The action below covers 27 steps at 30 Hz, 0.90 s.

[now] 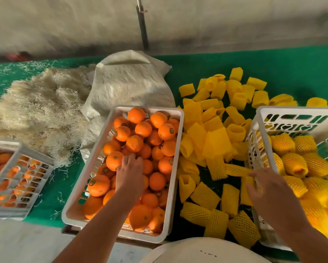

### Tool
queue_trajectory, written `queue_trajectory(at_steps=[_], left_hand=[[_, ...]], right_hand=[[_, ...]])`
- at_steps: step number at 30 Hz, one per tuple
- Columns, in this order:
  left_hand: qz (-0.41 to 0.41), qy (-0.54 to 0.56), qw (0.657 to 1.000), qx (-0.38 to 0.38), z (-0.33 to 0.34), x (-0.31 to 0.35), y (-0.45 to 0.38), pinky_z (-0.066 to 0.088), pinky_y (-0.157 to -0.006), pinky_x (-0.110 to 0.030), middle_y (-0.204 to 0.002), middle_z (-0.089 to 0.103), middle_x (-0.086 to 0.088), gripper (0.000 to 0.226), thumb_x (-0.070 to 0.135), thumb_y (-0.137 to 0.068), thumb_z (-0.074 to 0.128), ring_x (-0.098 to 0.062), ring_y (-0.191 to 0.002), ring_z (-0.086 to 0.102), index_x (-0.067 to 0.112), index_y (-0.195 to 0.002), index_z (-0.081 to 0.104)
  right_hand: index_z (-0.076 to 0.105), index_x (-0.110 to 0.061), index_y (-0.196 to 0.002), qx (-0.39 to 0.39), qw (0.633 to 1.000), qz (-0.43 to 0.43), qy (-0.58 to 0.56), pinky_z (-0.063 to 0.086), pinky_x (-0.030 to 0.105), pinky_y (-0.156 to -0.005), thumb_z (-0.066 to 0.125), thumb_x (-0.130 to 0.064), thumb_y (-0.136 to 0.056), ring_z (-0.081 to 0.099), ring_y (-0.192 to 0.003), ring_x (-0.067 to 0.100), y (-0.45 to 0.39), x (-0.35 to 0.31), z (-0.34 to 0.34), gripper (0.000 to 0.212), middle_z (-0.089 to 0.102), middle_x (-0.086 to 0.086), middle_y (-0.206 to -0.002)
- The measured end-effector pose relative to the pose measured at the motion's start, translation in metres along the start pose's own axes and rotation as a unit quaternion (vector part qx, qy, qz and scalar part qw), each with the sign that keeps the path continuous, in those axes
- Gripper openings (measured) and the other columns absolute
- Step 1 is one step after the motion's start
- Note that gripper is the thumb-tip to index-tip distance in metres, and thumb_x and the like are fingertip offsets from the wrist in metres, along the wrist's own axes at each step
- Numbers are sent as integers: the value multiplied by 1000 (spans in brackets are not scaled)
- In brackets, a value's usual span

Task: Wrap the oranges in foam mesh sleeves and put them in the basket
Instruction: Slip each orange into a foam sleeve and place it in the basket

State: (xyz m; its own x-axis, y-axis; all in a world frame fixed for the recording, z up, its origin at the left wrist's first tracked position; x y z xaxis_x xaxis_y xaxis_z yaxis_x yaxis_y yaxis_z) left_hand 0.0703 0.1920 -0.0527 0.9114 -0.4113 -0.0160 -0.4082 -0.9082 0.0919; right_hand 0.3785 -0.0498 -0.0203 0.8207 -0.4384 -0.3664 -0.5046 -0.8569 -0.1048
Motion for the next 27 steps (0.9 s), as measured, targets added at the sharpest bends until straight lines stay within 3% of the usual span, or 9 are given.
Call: queue_trajectory(at_steps=[4,8,11,14,17,19,23,25,27], left_hand=[[36,-43,998,-33,-1,-10,-10,52,-100,-36,-140,44,-5,52,11,-91,66,-27,-136,36,21,-137,47],[48,-57,996,-41,0,-16,-14,56,-92,-32,-139,47,-4,61,15,-87,75,-26,-137,39,22,-141,47],[30,26,999,-23,1,-23,-12,57,-83,-33,-140,44,2,65,28,-85,77,-23,-135,42,27,-142,45],[3,194,981,1,2,-24,1,56,-79,-36,-128,49,8,66,49,-79,79,-18,-113,53,29,-133,48],[-40,337,941,13,1,-20,16,50,-76,-29,-118,53,13,65,55,-72,83,-10,-103,55,34,-125,52],[-82,435,897,-11,-1,-18,27,52,-78,-28,-120,58,13,65,55,-68,85,-10,-107,58,38,-123,55],[-186,698,680,-129,-9,-5,48,64,-78,-41,-128,59,-2,63,45,-62,89,-28,-109,68,41,-120,64],[-170,718,652,-173,-17,0,54,63,-80,-39,-130,59,-2,61,44,-62,86,-29,-109,69,42,-120,67],[-113,688,685,-213,-31,7,57,63,-81,-35,-129,59,5,61,51,-63,84,-24,-108,69,50,-122,66]], right_hand=[[75,-19,-106,-47,998,-35,-1,56,40,-79,83,-21,-85,64,-89,20,0,-18,28,23,70,-2,-103],[68,-25,-120,-144,986,-69,-38,45,22,-81,70,-30,-97,54,-99,6,-6,-41,54,25,62,-11,-115],[58,-32,-133,-247,962,-95,-64,46,18,-87,54,-39,-104,49,-106,-1,-12,-65,76,30,52,-16,-130],[57,-34,-138,-319,939,-110,-62,51,20,-87,58,-34,-101,56,-111,4,-22,-93,99,37,39,-14,-153],[57,-35,-141,-386,915,-120,-7,55,31,-97,63,-23,-98,57,-129,20,-32,-106,120,45,20,-8,-166],[59,-30,-138,-425,897,-121,26,56,38,-98,62,-21,-98,59,-125,28,-38,-108,130,40,34,1,-156],[58,-25,-126,-398,913,-92,11,56,32,-81,64,-29,-99,64,-101,19,-39,-103,133,27,61,-1,-110],[47,-33,-122,-316,946,-47,-60,47,22,-60,69,-42,-96,62,-76,9,-35,-97,120,35,61,-9,-88],[40,-37,-120,-240,963,1,-123,39,23,-48,73,-54,-90,54,-58,8,-33,-87,101,48,57,-6,-74]])
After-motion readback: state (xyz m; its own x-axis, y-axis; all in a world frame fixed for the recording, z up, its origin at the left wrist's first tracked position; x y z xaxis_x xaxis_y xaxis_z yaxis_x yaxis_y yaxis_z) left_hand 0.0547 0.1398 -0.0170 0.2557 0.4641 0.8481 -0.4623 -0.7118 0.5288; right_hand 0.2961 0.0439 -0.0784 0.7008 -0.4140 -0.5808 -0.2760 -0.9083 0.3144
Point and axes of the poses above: each hand's wrist, its own y-axis away from the middle knuckle, its own z-axis out of the palm, x = y × z, the point moved 1 cm from there along -y, towards the middle knuckle
